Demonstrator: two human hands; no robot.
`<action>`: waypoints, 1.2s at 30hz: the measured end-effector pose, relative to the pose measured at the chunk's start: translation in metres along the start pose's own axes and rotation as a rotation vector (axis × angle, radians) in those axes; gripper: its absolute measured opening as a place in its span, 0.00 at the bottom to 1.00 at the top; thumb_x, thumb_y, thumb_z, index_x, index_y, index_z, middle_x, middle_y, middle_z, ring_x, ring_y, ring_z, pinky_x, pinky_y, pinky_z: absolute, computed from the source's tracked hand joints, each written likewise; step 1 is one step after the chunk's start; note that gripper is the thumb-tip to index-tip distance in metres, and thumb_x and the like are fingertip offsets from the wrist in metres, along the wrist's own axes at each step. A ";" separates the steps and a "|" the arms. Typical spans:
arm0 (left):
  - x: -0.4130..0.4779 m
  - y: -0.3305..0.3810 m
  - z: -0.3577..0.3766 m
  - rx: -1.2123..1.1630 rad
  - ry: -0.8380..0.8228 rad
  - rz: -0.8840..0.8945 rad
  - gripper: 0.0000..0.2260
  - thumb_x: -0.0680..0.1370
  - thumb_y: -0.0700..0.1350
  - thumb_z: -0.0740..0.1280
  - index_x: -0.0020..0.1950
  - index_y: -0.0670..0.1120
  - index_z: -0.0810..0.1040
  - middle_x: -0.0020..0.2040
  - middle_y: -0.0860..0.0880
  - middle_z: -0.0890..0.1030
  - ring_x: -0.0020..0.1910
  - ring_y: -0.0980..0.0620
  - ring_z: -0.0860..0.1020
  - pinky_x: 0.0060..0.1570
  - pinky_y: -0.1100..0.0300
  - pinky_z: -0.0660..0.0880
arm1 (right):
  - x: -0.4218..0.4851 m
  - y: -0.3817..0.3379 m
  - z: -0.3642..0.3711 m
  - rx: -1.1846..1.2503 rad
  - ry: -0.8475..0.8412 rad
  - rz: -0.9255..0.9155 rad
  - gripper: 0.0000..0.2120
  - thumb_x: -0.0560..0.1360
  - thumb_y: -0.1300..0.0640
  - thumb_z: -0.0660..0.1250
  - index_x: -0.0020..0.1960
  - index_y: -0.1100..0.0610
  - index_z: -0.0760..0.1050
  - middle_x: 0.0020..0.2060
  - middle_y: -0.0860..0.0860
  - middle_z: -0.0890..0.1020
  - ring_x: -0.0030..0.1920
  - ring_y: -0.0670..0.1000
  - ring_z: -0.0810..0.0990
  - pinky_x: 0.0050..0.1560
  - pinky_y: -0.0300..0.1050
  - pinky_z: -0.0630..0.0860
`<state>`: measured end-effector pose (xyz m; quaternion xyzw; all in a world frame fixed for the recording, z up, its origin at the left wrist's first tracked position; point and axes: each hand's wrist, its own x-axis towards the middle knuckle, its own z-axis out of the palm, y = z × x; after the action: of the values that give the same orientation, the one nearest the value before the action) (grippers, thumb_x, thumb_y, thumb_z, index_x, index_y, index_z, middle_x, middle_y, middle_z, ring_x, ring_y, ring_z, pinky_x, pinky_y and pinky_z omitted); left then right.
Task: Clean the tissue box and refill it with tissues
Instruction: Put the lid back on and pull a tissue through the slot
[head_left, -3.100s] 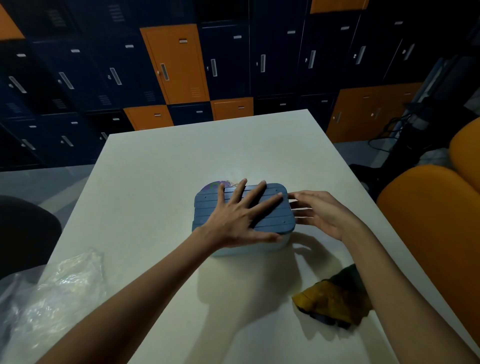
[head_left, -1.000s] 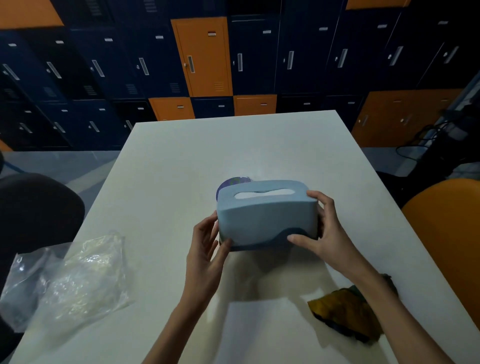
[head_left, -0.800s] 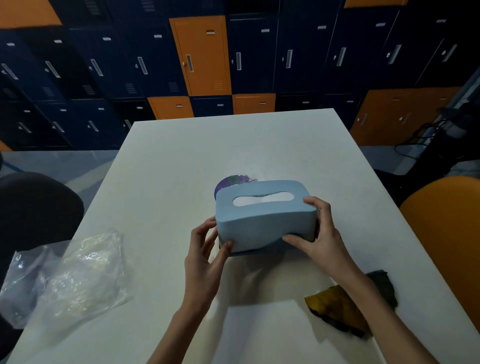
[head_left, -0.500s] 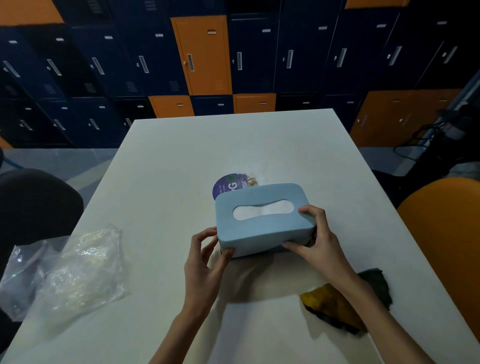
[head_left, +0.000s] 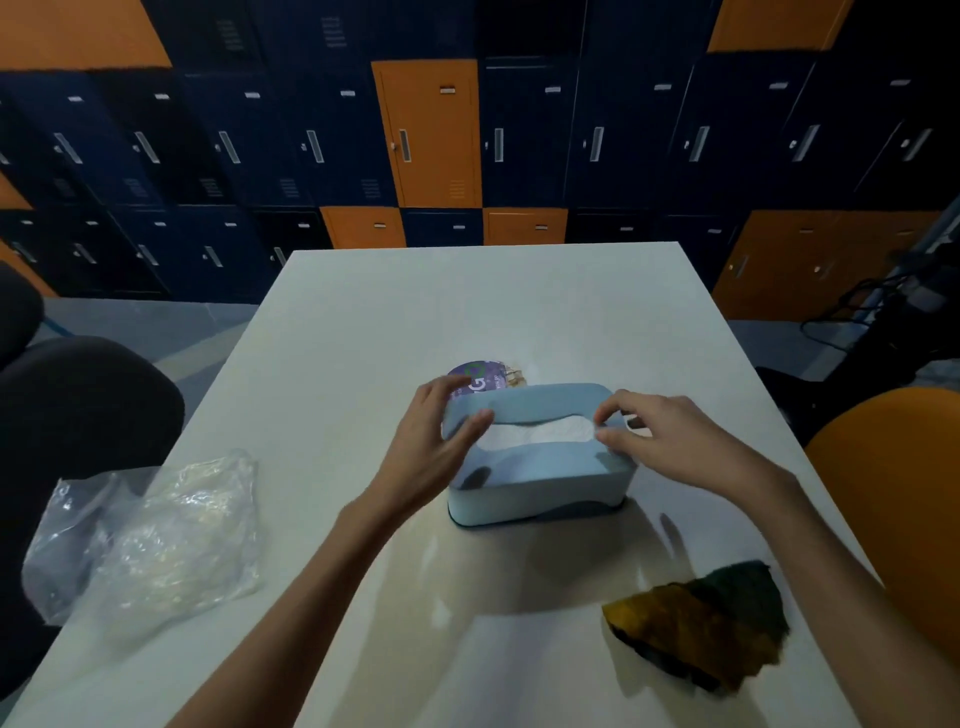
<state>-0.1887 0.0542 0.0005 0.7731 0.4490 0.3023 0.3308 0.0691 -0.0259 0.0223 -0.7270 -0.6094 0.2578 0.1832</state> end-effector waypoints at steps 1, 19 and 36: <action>0.008 0.002 0.005 0.049 -0.033 -0.009 0.20 0.80 0.53 0.62 0.69 0.47 0.69 0.67 0.50 0.70 0.63 0.56 0.70 0.59 0.67 0.63 | 0.005 -0.005 -0.002 -0.046 0.051 -0.047 0.05 0.77 0.47 0.65 0.53 0.44 0.76 0.55 0.51 0.77 0.54 0.49 0.76 0.49 0.46 0.75; 0.035 -0.013 0.035 0.115 -0.065 -0.099 0.14 0.82 0.53 0.56 0.61 0.49 0.76 0.57 0.48 0.75 0.55 0.50 0.73 0.49 0.58 0.67 | 0.041 -0.042 0.006 -0.993 -0.059 -0.665 0.13 0.79 0.53 0.62 0.62 0.44 0.76 0.60 0.53 0.69 0.58 0.56 0.68 0.56 0.51 0.67; 0.035 -0.011 0.034 0.076 -0.062 -0.110 0.14 0.82 0.53 0.58 0.63 0.51 0.75 0.58 0.48 0.74 0.56 0.50 0.74 0.54 0.55 0.71 | 0.059 -0.006 0.003 -0.533 0.109 -0.884 0.13 0.75 0.50 0.60 0.42 0.49 0.83 0.48 0.54 0.77 0.44 0.52 0.78 0.48 0.55 0.74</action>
<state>-0.1540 0.0820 -0.0224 0.7681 0.4915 0.2425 0.3310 0.0698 0.0330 0.0146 -0.4340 -0.8924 -0.0467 0.1147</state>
